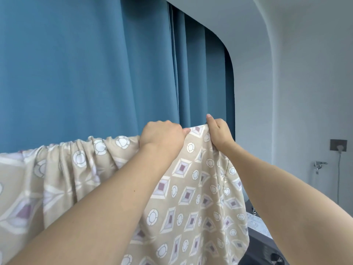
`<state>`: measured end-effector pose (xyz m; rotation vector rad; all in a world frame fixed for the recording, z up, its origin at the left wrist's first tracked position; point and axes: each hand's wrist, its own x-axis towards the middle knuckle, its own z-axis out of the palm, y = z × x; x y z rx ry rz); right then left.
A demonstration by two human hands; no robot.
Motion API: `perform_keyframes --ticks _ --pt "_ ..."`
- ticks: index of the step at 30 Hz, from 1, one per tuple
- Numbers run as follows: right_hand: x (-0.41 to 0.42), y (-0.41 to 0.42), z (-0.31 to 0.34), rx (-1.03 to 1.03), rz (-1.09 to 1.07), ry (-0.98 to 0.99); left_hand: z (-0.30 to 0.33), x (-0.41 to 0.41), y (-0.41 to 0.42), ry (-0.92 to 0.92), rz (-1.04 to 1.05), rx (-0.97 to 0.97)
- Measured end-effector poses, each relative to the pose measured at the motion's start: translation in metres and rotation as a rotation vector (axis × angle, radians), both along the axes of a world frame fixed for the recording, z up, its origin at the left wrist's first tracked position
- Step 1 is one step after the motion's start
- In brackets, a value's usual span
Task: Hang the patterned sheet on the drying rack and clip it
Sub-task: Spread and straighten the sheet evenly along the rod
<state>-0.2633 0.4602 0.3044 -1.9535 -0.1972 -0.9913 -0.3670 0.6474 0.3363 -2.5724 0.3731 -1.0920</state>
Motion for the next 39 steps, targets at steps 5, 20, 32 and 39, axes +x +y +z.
perform_keyframes --ticks 5,20,32,39 --pt "-0.007 -0.010 0.001 -0.044 -0.045 0.008 0.005 -0.012 0.011 0.042 0.001 -0.002" --pt "-0.063 0.097 0.018 -0.575 -0.086 -0.271 -0.007 -0.050 0.072 -0.154 0.120 -0.039" --pt "-0.075 0.144 0.010 -0.619 -0.296 -0.194 -0.022 -0.083 0.149 -0.291 0.120 -0.030" --pt "-0.079 0.140 0.015 -0.621 -0.268 -0.068 -0.030 -0.106 0.183 -0.369 0.241 -0.084"
